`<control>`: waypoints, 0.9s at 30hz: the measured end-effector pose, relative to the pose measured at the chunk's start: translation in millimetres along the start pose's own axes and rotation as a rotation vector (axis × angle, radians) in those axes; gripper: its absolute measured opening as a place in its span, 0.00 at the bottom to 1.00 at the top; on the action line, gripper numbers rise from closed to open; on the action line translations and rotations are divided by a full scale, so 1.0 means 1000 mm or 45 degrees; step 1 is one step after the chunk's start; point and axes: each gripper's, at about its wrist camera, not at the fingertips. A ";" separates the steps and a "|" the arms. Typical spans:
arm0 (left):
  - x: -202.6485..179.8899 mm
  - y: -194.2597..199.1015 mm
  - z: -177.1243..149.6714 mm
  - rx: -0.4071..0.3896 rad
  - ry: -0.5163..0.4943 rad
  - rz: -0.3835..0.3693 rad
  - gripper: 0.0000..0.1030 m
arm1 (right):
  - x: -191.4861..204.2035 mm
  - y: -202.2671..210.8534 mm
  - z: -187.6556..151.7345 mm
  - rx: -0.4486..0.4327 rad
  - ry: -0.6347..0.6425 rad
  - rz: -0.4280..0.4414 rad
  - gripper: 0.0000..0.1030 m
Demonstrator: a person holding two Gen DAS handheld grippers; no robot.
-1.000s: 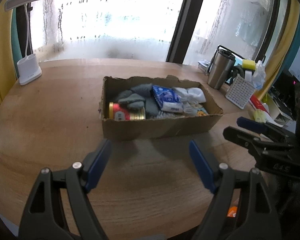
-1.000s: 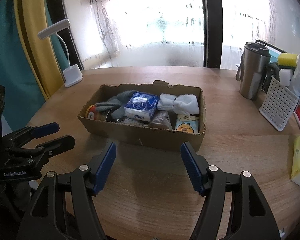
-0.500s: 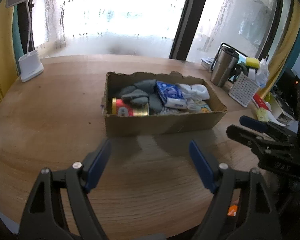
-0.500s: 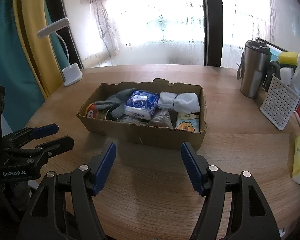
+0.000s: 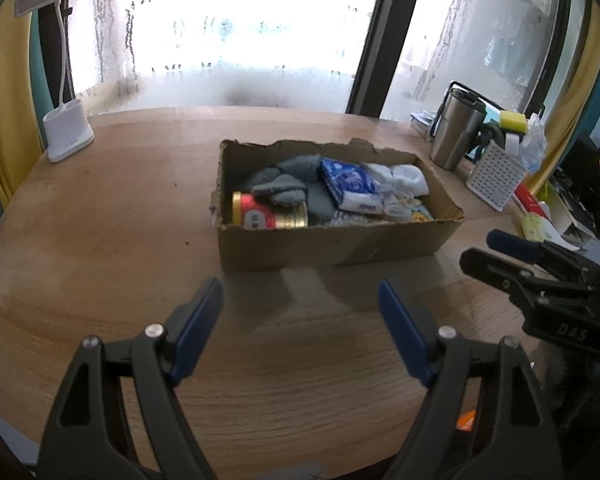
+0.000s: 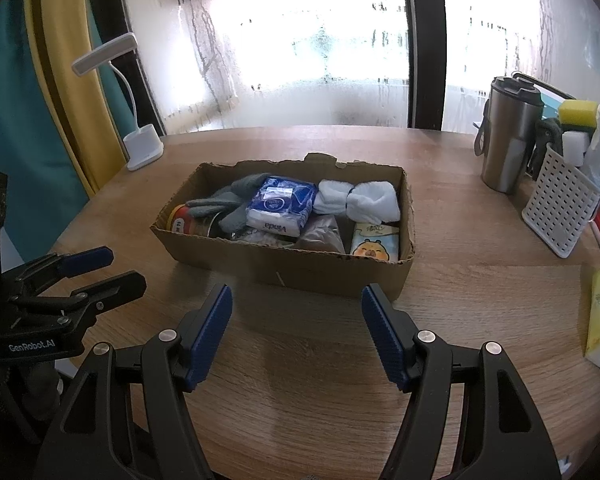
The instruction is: Organize objects
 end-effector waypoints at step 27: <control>0.002 0.000 -0.002 -0.006 -0.008 0.021 0.79 | -0.002 -0.002 -0.001 0.005 0.000 -0.004 0.68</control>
Point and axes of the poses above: each gripper's, at about its wrist camera, not at the fingertips, and y roughly against the way its jaws point, x to its left, z to its top, and after that the axes turned 12 degrees about -x, right-handed
